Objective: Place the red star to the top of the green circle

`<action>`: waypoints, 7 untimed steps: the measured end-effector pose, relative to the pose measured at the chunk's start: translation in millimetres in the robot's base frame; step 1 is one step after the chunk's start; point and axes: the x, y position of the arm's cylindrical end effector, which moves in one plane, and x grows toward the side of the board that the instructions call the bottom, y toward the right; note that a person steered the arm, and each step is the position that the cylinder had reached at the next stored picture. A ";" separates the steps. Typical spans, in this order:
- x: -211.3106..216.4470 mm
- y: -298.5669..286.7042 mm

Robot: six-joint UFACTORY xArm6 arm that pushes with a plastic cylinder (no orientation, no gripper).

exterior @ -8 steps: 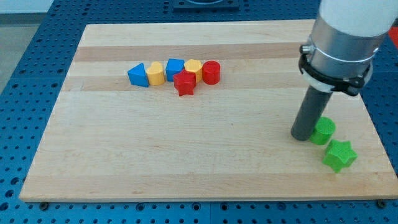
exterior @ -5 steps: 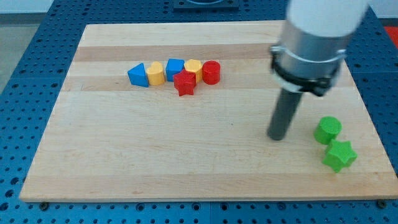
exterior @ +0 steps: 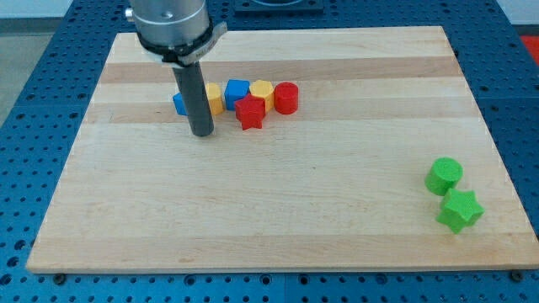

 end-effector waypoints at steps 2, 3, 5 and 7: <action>-25.7 31.4; -25.7 59.6; -16.0 99.7; 22.8 99.7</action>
